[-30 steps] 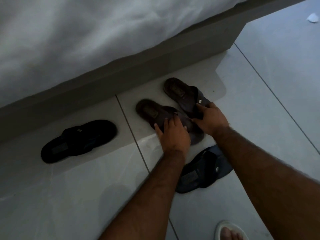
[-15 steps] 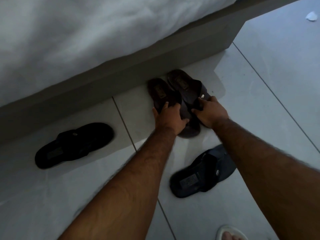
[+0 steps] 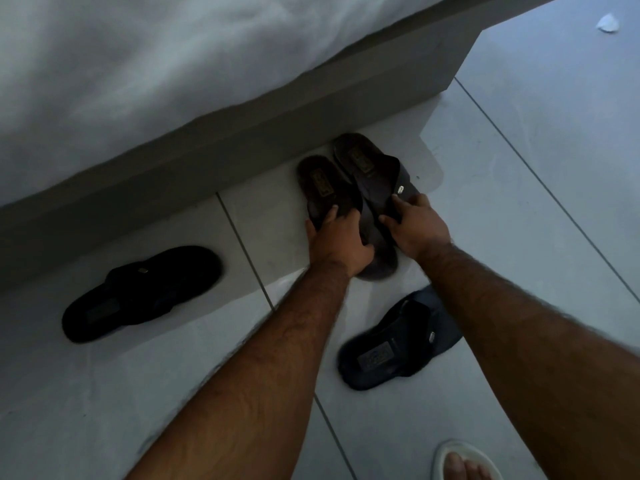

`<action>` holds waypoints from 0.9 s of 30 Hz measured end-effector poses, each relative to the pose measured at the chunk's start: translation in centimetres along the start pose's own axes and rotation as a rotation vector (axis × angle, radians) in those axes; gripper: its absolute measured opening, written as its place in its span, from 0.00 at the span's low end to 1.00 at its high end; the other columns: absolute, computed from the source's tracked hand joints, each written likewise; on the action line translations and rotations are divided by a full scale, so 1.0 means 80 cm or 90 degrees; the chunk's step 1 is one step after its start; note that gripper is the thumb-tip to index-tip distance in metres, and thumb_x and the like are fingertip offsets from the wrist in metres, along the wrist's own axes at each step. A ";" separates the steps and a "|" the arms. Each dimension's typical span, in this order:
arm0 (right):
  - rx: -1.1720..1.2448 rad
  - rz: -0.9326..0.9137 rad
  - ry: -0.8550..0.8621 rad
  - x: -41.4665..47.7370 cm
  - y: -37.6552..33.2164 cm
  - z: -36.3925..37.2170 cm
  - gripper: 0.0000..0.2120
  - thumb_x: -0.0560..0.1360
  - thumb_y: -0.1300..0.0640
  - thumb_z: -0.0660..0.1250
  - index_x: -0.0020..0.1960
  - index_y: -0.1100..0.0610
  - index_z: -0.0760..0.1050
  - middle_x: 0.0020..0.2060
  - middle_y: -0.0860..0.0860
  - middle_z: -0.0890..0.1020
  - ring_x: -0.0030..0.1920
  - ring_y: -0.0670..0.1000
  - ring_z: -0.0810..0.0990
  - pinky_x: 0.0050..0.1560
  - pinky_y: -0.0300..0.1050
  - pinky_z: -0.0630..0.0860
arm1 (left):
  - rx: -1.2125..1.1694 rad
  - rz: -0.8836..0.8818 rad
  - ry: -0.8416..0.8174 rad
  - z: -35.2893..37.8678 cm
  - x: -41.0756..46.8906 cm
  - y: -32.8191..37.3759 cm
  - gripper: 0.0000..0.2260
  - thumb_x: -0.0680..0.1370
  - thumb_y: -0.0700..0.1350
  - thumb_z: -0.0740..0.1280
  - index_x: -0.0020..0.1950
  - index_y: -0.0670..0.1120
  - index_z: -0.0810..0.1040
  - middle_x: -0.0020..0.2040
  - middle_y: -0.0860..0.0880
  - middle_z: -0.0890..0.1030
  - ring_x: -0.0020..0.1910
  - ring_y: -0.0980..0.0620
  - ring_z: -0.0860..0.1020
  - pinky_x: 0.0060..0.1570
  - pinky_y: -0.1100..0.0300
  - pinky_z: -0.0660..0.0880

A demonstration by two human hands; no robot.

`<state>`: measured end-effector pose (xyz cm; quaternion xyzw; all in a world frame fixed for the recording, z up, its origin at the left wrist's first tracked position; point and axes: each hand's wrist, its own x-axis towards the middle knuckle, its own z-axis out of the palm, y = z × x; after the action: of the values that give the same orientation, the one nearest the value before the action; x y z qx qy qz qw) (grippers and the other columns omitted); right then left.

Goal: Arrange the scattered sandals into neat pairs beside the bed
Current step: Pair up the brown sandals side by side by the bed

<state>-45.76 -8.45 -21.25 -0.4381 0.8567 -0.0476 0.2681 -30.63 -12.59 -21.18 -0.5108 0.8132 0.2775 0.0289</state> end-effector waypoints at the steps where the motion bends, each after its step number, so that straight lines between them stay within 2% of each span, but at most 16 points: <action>1: 0.000 0.001 0.001 0.000 0.000 0.000 0.30 0.78 0.41 0.62 0.78 0.49 0.63 0.72 0.59 0.67 0.70 0.62 0.72 0.68 0.55 0.73 | 0.000 0.002 0.001 0.000 0.000 -0.001 0.24 0.71 0.55 0.71 0.64 0.50 0.73 0.71 0.47 0.74 0.79 0.50 0.58 0.74 0.35 0.52; 12: 0.019 0.004 0.002 -0.026 0.007 0.004 0.29 0.79 0.43 0.62 0.77 0.50 0.66 0.72 0.59 0.67 0.69 0.62 0.73 0.69 0.54 0.72 | 0.010 0.032 -0.006 0.015 -0.022 -0.002 0.24 0.72 0.55 0.70 0.66 0.49 0.71 0.70 0.49 0.75 0.79 0.49 0.58 0.73 0.33 0.54; 19: 0.040 0.024 0.003 -0.054 0.028 0.003 0.28 0.78 0.44 0.64 0.76 0.51 0.68 0.71 0.59 0.68 0.69 0.61 0.73 0.69 0.51 0.71 | 0.014 0.058 -0.016 0.031 -0.046 0.007 0.24 0.73 0.56 0.70 0.66 0.49 0.70 0.70 0.50 0.75 0.79 0.49 0.57 0.74 0.33 0.52; 27: 0.058 0.044 0.015 -0.072 0.039 0.005 0.28 0.75 0.42 0.67 0.73 0.50 0.73 0.69 0.56 0.71 0.67 0.58 0.76 0.68 0.51 0.73 | 0.008 0.076 -0.010 0.043 -0.065 0.007 0.27 0.74 0.57 0.70 0.70 0.49 0.69 0.73 0.49 0.73 0.80 0.48 0.56 0.74 0.34 0.48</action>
<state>-45.09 -2.06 -20.20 -0.3948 0.8715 -0.0826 0.2790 -29.44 -6.48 -22.12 -0.4588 0.8439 0.2772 0.0217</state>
